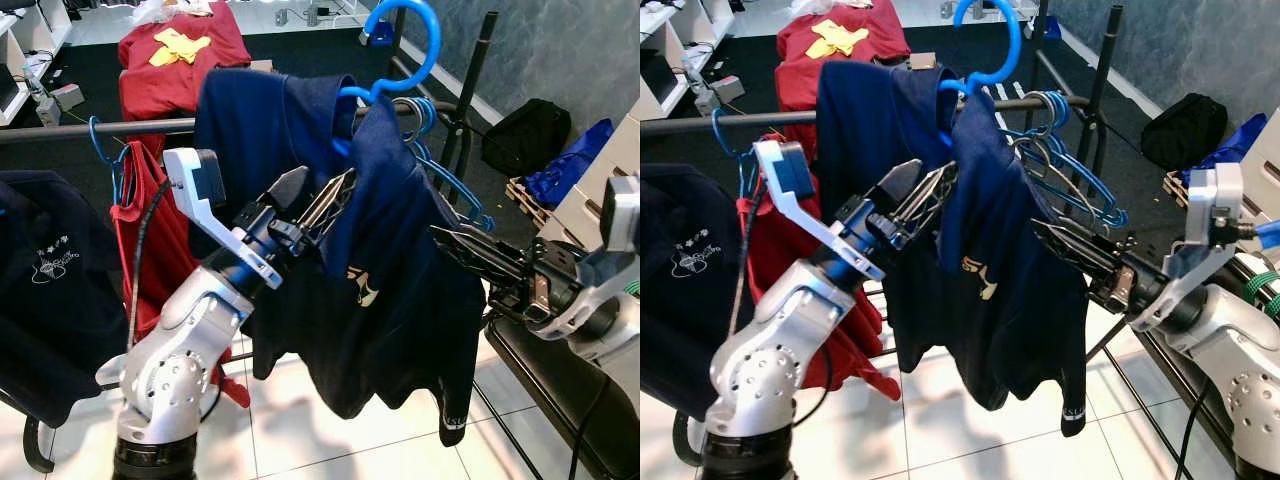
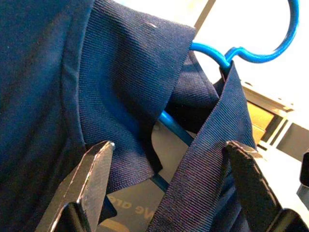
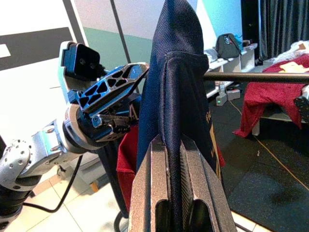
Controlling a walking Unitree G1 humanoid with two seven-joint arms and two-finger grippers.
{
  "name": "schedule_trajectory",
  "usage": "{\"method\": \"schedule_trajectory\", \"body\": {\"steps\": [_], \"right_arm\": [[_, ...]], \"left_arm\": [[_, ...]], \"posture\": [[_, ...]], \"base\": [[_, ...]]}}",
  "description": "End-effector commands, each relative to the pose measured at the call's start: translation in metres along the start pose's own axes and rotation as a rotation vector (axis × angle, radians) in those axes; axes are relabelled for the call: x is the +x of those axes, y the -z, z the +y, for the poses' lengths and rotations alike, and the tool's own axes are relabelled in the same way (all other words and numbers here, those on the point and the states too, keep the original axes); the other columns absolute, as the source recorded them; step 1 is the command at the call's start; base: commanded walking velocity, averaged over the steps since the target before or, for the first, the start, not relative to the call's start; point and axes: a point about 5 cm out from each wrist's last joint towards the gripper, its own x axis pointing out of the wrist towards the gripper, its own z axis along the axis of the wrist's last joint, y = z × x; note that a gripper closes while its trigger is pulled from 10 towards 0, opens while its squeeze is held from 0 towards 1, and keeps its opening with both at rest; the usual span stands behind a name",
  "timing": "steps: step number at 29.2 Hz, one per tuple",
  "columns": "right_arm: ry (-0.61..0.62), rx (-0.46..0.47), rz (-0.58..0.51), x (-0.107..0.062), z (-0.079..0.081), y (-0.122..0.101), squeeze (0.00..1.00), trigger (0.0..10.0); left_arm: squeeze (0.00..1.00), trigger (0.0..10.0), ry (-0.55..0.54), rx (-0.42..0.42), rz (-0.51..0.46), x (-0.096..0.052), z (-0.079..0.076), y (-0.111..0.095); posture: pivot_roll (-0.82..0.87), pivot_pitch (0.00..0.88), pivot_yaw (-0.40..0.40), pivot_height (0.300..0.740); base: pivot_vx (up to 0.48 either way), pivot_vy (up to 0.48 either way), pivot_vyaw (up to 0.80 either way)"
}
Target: Hang hanger
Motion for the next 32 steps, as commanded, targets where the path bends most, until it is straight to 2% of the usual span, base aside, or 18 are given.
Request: {"method": "schedule_trajectory", "body": {"steps": [1,2,3,4,5,6,7,8,9,10,12,19,20,22,23,26,30,32], "right_arm": [[-0.036,-0.018,-0.027,0.003,0.006,-0.005,0.00,10.0],[-0.037,-0.018,-0.029,0.004,0.006,-0.006,0.00,10.0],[-0.037,-0.018,-0.029,0.004,0.006,-0.006,0.00,10.0],[-0.039,-0.019,-0.031,0.004,0.007,-0.006,0.00,10.0],[-0.039,-0.019,-0.031,0.004,0.007,-0.006,0.00,10.0],[-0.041,-0.020,-0.033,0.005,0.008,-0.007,0.00,10.0],[-0.041,-0.020,-0.033,0.005,0.008,-0.007,0.00,10.0],[-0.044,-0.021,-0.034,0.005,0.008,-0.007,0.00,10.0],[-0.044,-0.021,-0.034,0.005,0.008,-0.007,0.00,10.0],[-0.045,-0.022,-0.035,0.005,0.009,-0.008,0.00,10.0],[-0.046,-0.022,-0.034,0.006,0.009,-0.008,0.00,10.0],[-0.039,-0.025,-0.028,0.005,0.007,-0.008,0.00,10.0],[-0.039,-0.025,-0.027,0.005,0.007,-0.008,0.00,10.0],[-0.040,-0.025,-0.027,0.005,0.007,-0.008,0.00,10.0],[-0.041,-0.025,-0.026,0.005,0.007,-0.008,0.00,10.0],[-0.044,-0.024,-0.024,0.005,0.007,-0.008,0.00,10.0],[-0.047,-0.025,-0.024,0.005,0.009,-0.008,0.00,10.0],[-0.048,-0.024,-0.025,0.005,0.009,-0.009,0.00,10.0]], "left_arm": [[0.16,10.0,0.011,0.001,0.004,0.001,-0.004,0.001],[0.18,4.2,-0.007,0.016,0.010,0.001,-0.002,0.002],[0.18,4.2,-0.007,0.016,0.010,0.001,-0.002,0.002],[0.17,0.0,-0.022,0.050,0.025,0.001,0.002,0.002],[0.17,0.0,-0.022,0.050,0.025,0.001,0.002,0.002],[0.17,0.0,-0.035,0.092,0.038,0.001,0.006,0.002],[0.17,0.0,-0.035,0.092,0.038,0.001,0.006,0.002],[0.17,0.0,-0.050,0.142,0.049,0.000,0.010,0.000],[0.17,0.0,-0.050,0.142,0.049,0.000,0.010,0.000],[0.19,0.0,-0.076,0.188,0.050,0.000,0.017,-0.003],[0.19,0.0,-0.096,0.211,0.048,0.000,0.021,-0.006],[0.18,0.0,-0.126,0.210,0.036,-0.002,0.026,-0.013],[1.00,6.5,-0.097,0.220,0.049,-0.002,0.023,-0.012],[1.00,6.5,-0.076,0.229,0.060,-0.002,0.021,-0.011],[1.00,10.0,-0.084,0.234,0.057,-0.001,0.021,-0.010],[1.00,10.0,-0.111,0.242,0.044,0.000,0.022,-0.012],[1.00,10.0,-0.156,0.303,0.026,0.000,0.029,-0.018],[1.00,10.0,-0.209,0.453,0.034,0.000,0.035,-0.023]], "posture": [[-0.02,0.146,0.013,0.740],[-0.02,0.146,0.013,0.740],[-0.02,0.146,0.013,0.740],[-0.02,0.146,0.013,0.740],[-0.02,0.146,0.013,0.740],[-0.02,0.146,0.013,0.740],[-0.02,0.146,0.013,0.740],[-0.03,0.146,0.014,0.740],[-0.03,0.146,0.014,0.740],[-0.03,0.147,0.014,0.740],[-0.03,0.147,0.014,0.740],[-0.03,0.147,0.011,0.740],[-0.03,0.146,0.010,0.740],[-0.03,0.146,0.010,0.740],[-0.03,0.144,0.012,0.740],[-0.03,0.143,0.013,0.740],[-0.03,0.144,0.015,0.740],[-0.03,0.149,0.015,0.740]], "base": [[0.000,0.000,0.00],[0.000,0.000,0.00],[0.000,0.000,0.00],[0.000,0.000,0.00],[0.000,0.000,0.00],[0.000,0.000,0.00],[0.000,0.000,0.00],[0.000,0.000,0.00],[0.000,0.000,0.00],[0.000,0.000,0.00],[0.000,0.000,0.00],[0.000,0.000,0.00],[0.000,0.000,0.00],[0.000,0.000,0.00],[0.000,0.000,0.00],[0.000,0.000,0.00],[0.000,0.000,0.00],[0.000,0.000,0.00]]}}
